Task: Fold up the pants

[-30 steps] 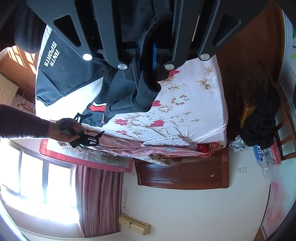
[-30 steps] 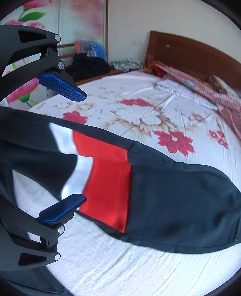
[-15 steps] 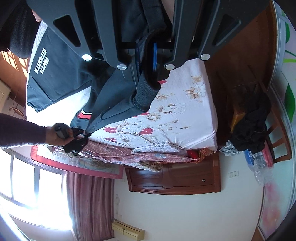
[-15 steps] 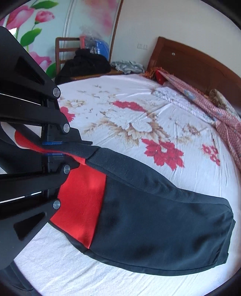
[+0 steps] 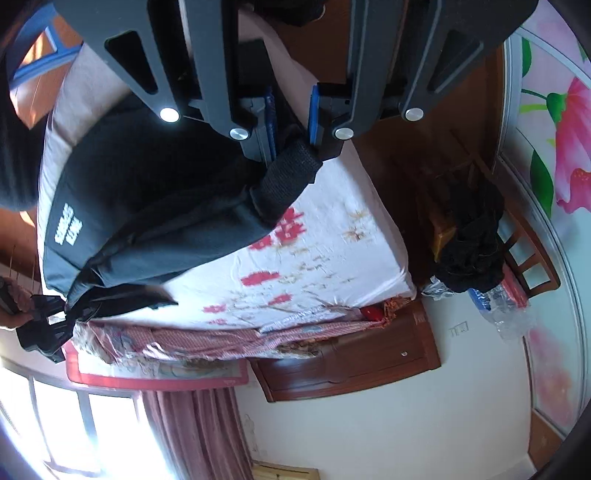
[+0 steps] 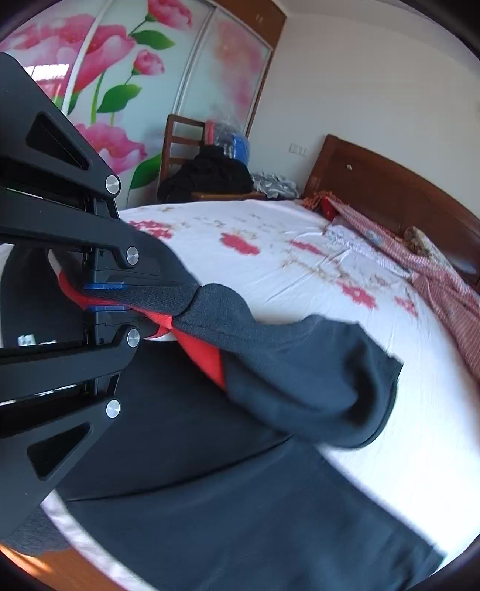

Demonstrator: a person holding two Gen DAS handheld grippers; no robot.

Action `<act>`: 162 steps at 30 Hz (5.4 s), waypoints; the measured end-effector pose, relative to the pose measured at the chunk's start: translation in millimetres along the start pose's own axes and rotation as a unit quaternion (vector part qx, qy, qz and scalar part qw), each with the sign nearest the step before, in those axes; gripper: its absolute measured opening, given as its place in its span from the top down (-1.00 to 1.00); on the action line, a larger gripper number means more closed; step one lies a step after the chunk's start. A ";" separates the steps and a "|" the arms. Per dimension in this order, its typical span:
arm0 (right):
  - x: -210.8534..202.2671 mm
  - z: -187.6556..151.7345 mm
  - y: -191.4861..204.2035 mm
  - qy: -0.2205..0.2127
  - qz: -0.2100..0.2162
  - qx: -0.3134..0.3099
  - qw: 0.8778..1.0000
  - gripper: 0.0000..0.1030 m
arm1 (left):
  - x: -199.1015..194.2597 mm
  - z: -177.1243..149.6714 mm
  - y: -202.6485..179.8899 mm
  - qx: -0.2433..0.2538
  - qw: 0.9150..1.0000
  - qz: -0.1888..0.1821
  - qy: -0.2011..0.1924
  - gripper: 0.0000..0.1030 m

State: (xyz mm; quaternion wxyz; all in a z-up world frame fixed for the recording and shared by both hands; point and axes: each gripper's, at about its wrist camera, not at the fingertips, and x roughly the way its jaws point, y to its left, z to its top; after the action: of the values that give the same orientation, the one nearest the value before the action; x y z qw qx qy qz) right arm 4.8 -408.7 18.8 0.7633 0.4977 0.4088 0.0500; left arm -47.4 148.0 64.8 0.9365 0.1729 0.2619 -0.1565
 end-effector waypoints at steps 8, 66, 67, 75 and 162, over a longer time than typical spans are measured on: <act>-5.1 -37.1 -41.0 -0.002 -0.018 0.027 0.999 0.92 | 4.1 -24.7 -14.2 0.046 0.998 0.007 0.051 0.68; 199.2 65.9 126.4 0.022 -0.464 -0.507 0.727 -0.52 | 126.6 26.9 -83.6 -0.085 0.974 -0.084 0.192 -0.96; 205.5 68.8 119.3 0.022 -0.488 -0.513 0.706 -0.52 | 127.2 27.0 -84.4 -0.085 0.975 -0.084 0.189 -0.96; 89.5 157.2 85.9 -0.037 -0.293 -0.295 0.909 0.91 | 119.7 25.5 -76.2 -0.085 0.978 -0.080 0.170 -0.96; 32.4 59.7 58.1 -0.036 -0.109 -0.186 0.976 0.09 | 88.2 51.5 -50.2 -0.068 0.993 0.052 0.087 -0.96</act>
State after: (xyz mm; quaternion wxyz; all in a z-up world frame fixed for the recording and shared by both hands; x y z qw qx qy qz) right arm 85.7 -407.0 56.9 0.8576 0.3013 0.4161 0.0233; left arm 27.6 64.5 46.0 0.9265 0.1357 0.3432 -0.0737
